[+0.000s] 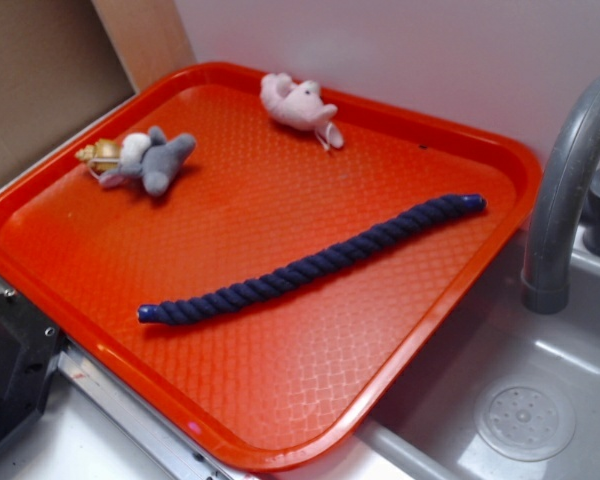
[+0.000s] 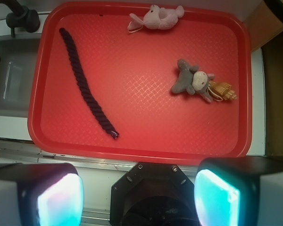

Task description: Grab the blue rope.

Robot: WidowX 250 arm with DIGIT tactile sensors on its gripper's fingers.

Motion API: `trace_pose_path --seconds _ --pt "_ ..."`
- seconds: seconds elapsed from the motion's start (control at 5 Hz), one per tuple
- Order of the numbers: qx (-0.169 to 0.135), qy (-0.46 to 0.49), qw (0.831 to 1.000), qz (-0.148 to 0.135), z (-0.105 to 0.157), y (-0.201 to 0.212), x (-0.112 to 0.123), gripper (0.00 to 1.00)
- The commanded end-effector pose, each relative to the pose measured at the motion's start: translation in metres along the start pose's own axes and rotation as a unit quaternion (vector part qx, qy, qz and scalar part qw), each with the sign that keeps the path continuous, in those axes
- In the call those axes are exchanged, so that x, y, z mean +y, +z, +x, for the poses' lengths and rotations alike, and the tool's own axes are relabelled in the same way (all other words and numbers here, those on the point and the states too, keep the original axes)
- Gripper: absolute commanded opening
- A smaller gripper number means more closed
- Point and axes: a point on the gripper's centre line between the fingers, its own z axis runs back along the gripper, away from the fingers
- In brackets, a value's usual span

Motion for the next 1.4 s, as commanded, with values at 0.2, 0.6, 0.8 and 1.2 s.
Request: trace_pose_path --seconds 0.2,0.6,0.8,1.2 --pt "-0.042 -0.073 0.996 0.002 0.028 -0.02 -0.007 1.0" --pt "-0.104 -0.187 0.977 0.003 0.069 -0.049 -0.043 1.0" --pt "-0.074 -0.222 0.972 -0.01 0.079 -0.079 -0.071 1.0" --pt "-0.021 -0.246 0.968 -0.048 0.089 -0.135 -0.092 1.0"
